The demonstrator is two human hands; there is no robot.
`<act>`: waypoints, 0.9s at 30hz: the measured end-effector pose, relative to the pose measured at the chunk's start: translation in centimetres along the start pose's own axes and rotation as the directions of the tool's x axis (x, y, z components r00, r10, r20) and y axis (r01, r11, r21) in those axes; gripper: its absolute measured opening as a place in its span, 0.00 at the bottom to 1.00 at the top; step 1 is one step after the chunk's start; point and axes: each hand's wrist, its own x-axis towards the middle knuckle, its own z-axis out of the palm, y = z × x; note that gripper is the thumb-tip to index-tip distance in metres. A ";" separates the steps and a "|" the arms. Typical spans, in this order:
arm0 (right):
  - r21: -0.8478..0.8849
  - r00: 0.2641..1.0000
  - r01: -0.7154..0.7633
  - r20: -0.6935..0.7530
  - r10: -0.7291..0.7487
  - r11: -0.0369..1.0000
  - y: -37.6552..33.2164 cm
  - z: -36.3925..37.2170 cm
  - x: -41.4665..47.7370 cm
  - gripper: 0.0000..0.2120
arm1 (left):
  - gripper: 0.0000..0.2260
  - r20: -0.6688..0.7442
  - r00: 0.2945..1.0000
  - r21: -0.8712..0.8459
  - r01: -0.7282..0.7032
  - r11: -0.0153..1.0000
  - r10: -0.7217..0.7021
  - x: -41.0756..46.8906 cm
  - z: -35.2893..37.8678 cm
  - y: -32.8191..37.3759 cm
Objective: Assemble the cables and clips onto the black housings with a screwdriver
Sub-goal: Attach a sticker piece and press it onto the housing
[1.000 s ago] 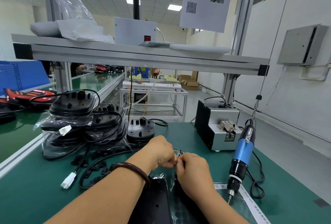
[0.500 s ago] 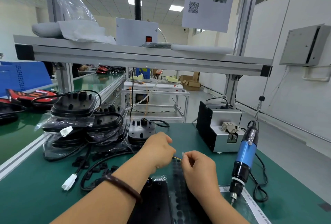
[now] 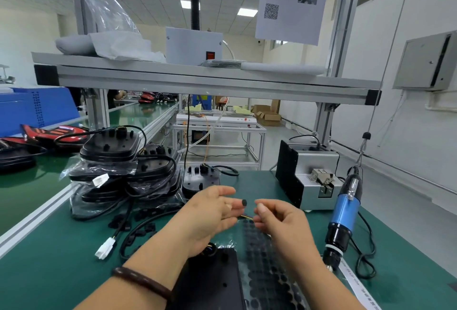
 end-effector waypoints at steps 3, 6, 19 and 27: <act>-0.001 0.995 0.017 0.095 -0.016 1.000 -0.6 0.8 -0.6 0.06 | 0.18 0.015 0.999 0.011 -0.035 0.999 0.035 -0.9 -0.5 -0.2; -0.087 0.991 0.071 0.122 -0.060 0.994 -1.1 1.2 -1.0 0.05 | 0.18 0.015 0.998 0.044 -0.061 0.997 0.060 -1.7 -0.6 -0.2; -0.272 0.940 0.233 0.308 -0.145 0.934 -2.9 1.5 -2.4 0.06 | 0.18 0.028 0.995 0.159 -0.098 0.982 0.094 -5.3 -1.8 -0.1; -0.139 0.927 0.189 0.351 -0.130 0.972 -3.8 1.7 -3.9 0.11 | 0.18 0.000 0.993 0.184 -0.120 0.976 0.122 -6.9 -2.0 -0.4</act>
